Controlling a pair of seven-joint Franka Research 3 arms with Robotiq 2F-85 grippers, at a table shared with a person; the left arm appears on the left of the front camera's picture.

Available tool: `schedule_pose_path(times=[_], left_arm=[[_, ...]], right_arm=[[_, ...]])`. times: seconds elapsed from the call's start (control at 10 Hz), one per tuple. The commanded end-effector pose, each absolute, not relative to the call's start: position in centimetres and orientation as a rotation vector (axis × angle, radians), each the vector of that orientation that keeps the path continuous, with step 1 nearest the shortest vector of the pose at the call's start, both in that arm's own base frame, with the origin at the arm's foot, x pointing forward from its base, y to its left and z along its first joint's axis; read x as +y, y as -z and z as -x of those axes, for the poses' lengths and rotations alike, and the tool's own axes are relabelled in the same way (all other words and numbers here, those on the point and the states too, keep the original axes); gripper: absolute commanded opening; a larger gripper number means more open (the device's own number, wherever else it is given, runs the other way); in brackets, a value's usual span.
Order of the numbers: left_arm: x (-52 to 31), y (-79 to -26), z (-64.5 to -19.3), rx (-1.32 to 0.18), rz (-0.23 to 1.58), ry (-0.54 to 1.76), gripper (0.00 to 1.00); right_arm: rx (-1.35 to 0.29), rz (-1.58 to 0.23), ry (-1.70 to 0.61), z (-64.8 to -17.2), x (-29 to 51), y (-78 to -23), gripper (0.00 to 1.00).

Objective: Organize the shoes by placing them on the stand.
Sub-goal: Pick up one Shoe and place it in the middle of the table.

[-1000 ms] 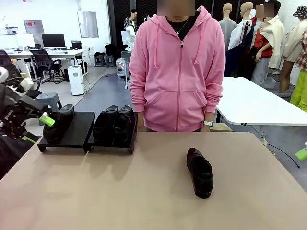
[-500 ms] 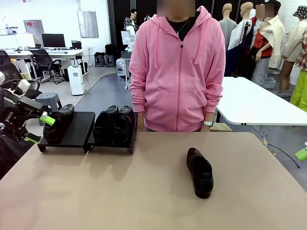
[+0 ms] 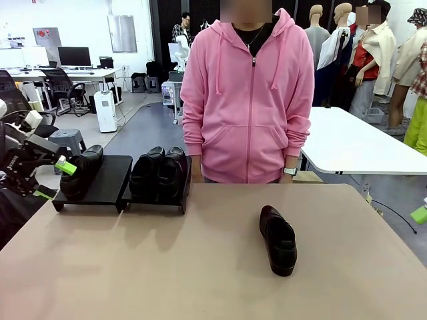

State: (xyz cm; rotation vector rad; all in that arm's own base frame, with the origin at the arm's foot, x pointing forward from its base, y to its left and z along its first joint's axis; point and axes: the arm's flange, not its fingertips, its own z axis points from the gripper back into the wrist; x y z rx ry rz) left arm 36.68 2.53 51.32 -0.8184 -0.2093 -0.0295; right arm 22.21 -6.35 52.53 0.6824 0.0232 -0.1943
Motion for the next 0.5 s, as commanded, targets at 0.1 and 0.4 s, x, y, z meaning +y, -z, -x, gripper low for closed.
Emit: schedule_pose_path(times=[0.1, 0.4], left_arm=[[2.7, -51.68, -36.56, -0.205, 0.813, 0.04, 1.0], [2.7, -51.68, -36.56, -0.205, 0.813, 0.04, 1.0]], right_arm=[[0.018, -0.702, 0.195, -22.21, -6.26, -52.92, 1.0], [0.023, -0.682, 0.194, -22.21, -6.35, -52.53, 1.0]])
